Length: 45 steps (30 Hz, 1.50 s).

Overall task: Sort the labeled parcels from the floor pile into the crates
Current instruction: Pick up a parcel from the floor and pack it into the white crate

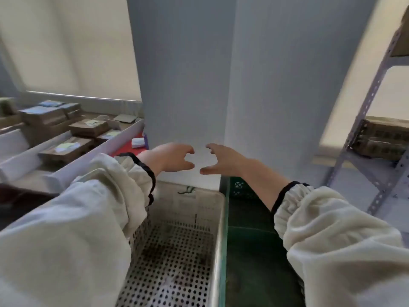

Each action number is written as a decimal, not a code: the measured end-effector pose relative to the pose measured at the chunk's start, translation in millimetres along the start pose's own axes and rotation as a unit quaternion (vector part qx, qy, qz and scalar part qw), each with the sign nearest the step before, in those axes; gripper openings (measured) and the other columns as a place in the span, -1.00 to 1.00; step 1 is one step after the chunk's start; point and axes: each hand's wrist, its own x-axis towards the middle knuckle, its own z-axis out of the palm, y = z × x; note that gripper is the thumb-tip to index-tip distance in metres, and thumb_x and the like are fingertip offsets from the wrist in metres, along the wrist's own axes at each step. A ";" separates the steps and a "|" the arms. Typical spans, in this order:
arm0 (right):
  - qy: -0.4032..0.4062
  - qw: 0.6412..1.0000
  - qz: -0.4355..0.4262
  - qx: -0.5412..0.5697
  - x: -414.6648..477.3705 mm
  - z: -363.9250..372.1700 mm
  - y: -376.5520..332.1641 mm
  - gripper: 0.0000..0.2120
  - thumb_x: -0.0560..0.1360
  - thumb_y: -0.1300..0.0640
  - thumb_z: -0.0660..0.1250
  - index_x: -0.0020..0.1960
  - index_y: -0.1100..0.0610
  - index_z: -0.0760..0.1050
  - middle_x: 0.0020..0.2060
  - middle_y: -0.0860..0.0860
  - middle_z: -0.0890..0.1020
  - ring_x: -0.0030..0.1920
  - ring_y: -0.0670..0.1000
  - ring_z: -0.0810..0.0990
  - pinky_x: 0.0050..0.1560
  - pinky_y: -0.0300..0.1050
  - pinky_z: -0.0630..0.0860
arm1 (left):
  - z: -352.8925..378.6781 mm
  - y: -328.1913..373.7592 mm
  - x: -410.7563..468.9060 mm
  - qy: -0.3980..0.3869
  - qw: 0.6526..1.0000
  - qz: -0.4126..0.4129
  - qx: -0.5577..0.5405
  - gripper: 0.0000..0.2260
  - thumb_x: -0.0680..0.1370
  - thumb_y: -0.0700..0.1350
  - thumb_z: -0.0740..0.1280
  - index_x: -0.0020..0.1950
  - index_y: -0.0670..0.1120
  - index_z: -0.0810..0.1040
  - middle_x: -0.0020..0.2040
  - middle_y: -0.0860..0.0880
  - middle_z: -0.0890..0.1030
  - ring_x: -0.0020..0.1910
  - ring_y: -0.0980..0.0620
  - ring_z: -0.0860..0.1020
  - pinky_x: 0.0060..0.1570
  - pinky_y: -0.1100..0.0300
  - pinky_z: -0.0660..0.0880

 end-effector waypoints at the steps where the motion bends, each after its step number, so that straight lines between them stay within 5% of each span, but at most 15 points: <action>1: -0.012 1.000 -0.020 0.002 6.3 8.3 -11.5 -0.15 0.42 -0.15 0.41 0.53 0.08 0.05 0.48 0.04 0.24 0.45 0.04 0.25 0.42 -0.02 0.23 | 1.0 -14.6 -11.5 0.001 1.000 -0.016 0.017 -0.52 0.55 0.10 0.28 0.44 0.01 0.32 0.34 -0.03 0.45 0.28 -0.04 0.45 0.25 0.07 0.42; 9: -0.064 0.983 -0.174 0.010 31.7 89.7 -168.8 -0.22 0.41 -0.07 0.45 0.50 0.08 0.16 0.42 0.04 0.36 0.37 0.05 0.38 0.25 -0.11 0.39 | 6.7 -158.2 -167.4 0.002 0.976 -0.213 0.056 -0.55 0.54 0.12 0.27 0.40 0.03 0.36 0.34 -0.01 0.47 0.27 -0.05 0.46 0.22 0.05 0.45; 15: -0.085 0.958 -0.273 0.013 9.5 154.9 -296.6 -0.31 0.44 -0.09 0.41 0.46 0.06 0.21 0.36 0.04 0.42 0.28 0.07 0.46 0.17 -0.06 0.46 | 11.7 -238.9 -341.4 0.008 0.925 -0.371 0.081 -0.53 0.56 0.12 0.23 0.44 0.02 0.31 0.34 -0.05 0.44 0.31 -0.08 0.43 0.15 0.07 0.42; 26: -0.188 0.843 -0.503 0.042 -123.0 289.1 -566.5 -0.35 0.41 0.01 0.46 0.40 0.20 0.33 0.28 0.12 0.49 0.25 0.13 0.48 0.17 -0.13 0.41 | 38.8 -293.1 -646.5 0.010 0.816 -0.578 0.011 -0.54 0.55 0.07 0.27 0.41 -0.06 0.36 0.35 -0.10 0.46 0.29 -0.11 0.45 0.26 0.05 0.40; 33: -0.295 0.733 -0.612 0.034 -230.5 371.0 -691.4 -0.27 0.41 -0.05 0.45 0.47 0.10 0.24 0.35 0.06 0.43 0.33 0.06 0.42 0.26 -0.17 0.32 | 67.3 -257.7 -817.2 0.029 0.690 -0.723 -0.013 -0.53 0.55 0.10 0.25 0.43 0.01 0.32 0.37 -0.05 0.43 0.31 -0.09 0.44 0.25 0.04 0.41; 45: -0.417 0.478 -0.773 -0.032 -412.6 465.3 -829.1 -0.30 0.42 -0.04 0.43 0.47 0.06 0.23 0.36 0.02 0.41 0.27 0.05 0.46 0.18 -0.18 0.40 | 100.8 -174.2 -977.9 0.118 0.422 -0.894 -0.093 -0.55 0.58 0.04 0.23 0.44 -0.06 0.32 0.36 -0.12 0.42 0.29 -0.10 0.42 0.19 0.12 0.37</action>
